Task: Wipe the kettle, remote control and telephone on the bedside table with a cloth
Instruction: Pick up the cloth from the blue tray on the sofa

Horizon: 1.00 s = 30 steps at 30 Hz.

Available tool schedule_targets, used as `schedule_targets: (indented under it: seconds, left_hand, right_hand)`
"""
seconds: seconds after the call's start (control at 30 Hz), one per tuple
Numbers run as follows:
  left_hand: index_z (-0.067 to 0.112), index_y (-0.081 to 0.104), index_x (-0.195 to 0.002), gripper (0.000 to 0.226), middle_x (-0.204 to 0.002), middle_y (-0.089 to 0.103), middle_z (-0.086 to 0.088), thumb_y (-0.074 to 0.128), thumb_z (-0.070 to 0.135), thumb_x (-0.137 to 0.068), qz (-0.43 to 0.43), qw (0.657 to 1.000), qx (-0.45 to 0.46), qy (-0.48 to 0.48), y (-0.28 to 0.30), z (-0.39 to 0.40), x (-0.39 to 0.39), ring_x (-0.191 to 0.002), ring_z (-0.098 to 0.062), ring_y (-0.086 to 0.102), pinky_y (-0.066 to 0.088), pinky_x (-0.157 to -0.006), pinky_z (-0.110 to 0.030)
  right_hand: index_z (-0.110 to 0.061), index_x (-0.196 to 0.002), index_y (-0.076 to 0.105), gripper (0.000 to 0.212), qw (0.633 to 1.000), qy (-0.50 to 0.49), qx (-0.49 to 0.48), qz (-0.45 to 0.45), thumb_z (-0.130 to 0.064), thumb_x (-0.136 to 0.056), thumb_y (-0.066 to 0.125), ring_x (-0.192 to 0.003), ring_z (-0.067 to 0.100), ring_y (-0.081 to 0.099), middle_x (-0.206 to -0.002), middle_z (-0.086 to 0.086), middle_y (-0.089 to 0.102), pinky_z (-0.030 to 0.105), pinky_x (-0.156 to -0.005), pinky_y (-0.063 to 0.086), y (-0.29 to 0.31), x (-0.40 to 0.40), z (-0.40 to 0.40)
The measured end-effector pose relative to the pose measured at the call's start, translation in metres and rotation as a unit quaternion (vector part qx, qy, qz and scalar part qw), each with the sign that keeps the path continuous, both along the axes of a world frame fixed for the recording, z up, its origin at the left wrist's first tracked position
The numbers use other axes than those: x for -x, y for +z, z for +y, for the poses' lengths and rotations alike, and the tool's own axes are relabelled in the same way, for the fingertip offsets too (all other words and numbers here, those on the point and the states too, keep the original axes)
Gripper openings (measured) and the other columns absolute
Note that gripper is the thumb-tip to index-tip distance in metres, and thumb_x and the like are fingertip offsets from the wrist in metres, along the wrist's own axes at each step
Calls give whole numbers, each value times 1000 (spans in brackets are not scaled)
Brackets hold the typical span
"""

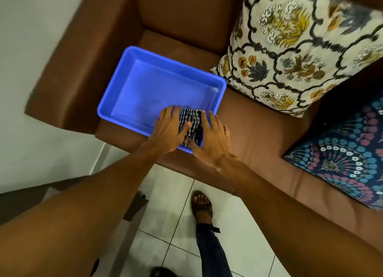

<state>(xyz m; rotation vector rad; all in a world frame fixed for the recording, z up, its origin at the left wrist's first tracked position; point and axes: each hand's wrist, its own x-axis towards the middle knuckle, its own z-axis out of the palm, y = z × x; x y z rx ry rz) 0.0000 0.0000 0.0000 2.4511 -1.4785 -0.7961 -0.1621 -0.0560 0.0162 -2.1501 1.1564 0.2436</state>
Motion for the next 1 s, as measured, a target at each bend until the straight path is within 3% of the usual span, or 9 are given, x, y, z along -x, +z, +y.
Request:
schedule_targets:
  seconds: [0.13,0.27,0.33,0.43,0.5,0.63,0.8,1.0]
  left_hand:
    - [2,45,-142,50,-144,44,-23,49,34,-104,19,995,-66,67,-48,-11,12,-135,-43,40,38,-106,-55]
    - [3,42,-137,57,-143,41,-22,63,36,-97,96,970,-88,207,-70,-27,19,-133,-43,42,41,-108,-52]
    - [2,44,-134,54,-139,54,-22,69,29,-95,165,951,-83,246,-75,-31,19,-128,-41,54,47,-105,-50]
    - [2,65,-123,35,-121,72,-18,69,22,-95,219,939,-57,259,-67,-25,13,-114,-34,68,56,-95,-46]
    - [1,69,-118,30,-118,71,-21,66,22,-97,211,943,-12,258,-52,-15,7,-113,-36,67,56,-93,-46]
    - [0,57,-127,37,-135,48,-25,61,26,-101,168,944,41,282,-5,22,-26,-126,-40,50,44,-106,-47]
    - [-3,48,-132,36,-125,66,-22,57,12,-102,172,901,165,362,71,118,-98,-116,-35,65,52,-98,-41]
    - [-1,48,-130,37,-123,66,-18,60,16,-100,76,865,243,433,140,292,-159,-113,-32,64,54,-96,-44]
  right_hand:
    - [-18,-171,2,99,1000,-13,-14,-11,-54,-100,60,-166,28,9,-181,5,3,52,-131,21,-36,7,-10]
    - [-12,-170,10,93,999,-6,31,-25,-46,-99,61,-164,29,14,-179,6,16,51,-127,31,-50,8,-15]
    - [-10,-169,14,90,999,-4,40,-19,-42,-99,61,-164,29,13,-177,6,21,52,-126,31,-48,5,-15]
    - [-9,-169,15,86,999,11,47,-22,-33,-99,59,-165,31,12,-176,9,25,52,-130,22,-45,-2,-8]
    - [-7,-168,16,83,998,20,54,-26,-29,-100,57,-164,32,14,-175,12,27,51,-132,16,-42,-8,1]
    - [-4,-168,13,87,998,35,31,-49,-28,-101,62,-163,35,19,-175,16,25,49,-132,16,-33,-32,37]
    - [-8,-169,17,87,989,111,-10,-101,-26,-100,67,-159,41,28,-173,21,28,56,-128,28,-11,-87,119]
    - [-30,-171,9,77,959,255,-55,-114,-51,-108,49,-160,30,30,-177,8,23,48,-128,33,7,-137,266]
